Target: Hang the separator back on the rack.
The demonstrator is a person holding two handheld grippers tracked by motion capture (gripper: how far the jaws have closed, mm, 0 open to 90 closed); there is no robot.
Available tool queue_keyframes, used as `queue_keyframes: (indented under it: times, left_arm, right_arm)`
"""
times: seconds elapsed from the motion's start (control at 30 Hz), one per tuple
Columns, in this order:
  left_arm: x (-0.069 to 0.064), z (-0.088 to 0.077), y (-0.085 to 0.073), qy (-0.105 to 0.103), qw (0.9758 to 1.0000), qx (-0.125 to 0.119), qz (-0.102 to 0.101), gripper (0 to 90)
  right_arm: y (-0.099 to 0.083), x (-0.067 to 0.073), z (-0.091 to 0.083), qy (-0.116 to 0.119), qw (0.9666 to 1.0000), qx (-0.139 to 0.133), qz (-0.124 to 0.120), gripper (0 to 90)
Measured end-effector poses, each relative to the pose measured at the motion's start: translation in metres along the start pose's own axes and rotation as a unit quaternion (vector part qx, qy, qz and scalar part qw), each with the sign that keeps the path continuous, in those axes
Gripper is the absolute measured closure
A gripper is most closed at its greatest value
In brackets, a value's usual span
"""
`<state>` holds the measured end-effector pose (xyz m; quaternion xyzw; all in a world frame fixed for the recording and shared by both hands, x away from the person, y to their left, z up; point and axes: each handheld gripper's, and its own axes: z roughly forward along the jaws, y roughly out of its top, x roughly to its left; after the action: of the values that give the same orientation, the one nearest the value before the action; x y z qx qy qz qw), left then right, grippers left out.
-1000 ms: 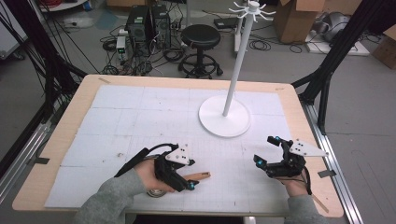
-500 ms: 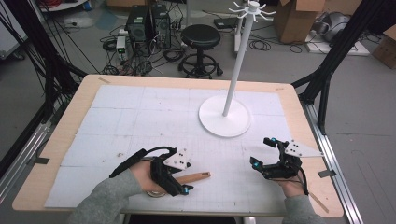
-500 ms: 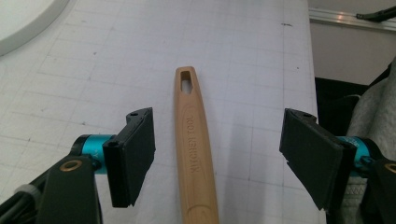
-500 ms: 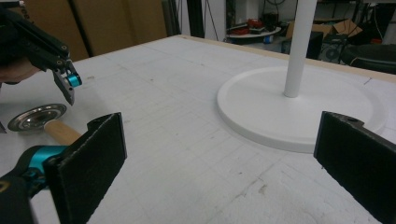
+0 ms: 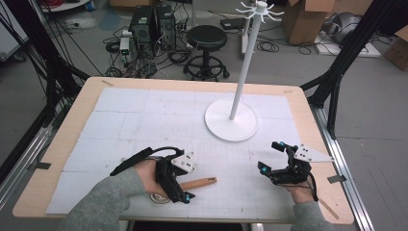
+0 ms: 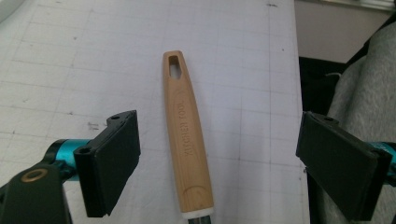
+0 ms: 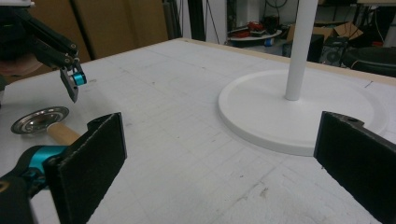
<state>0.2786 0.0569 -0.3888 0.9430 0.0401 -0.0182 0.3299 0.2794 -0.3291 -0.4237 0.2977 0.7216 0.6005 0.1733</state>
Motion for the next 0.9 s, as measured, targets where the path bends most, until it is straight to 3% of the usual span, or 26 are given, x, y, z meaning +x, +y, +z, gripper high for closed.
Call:
queue_keyframes:
  times: [0.33, 0.5, 0.9]
  left_arm:
    - [0.004, 0.008, 0.004, -0.009, 0.9989, 0.046, 0.002, 16.6]
    - [0.007, 0.010, 0.003, -0.002, 0.9974, 0.071, 0.009, 25.0]
    - [0.012, 0.014, 0.001, 0.007, 0.9932, 0.115, -0.017, 40.3]
  right_arm:
    - [0.000, 0.000, 0.000, 0.000, 1.0000, -0.001, 0.001, 1.4]
    - [0.000, 0.000, 0.000, 0.000, 1.0000, -0.003, 0.002, 1.4]
    - [0.000, -0.001, 0.001, 0.001, 1.0000, -0.003, 0.002, 1.4]
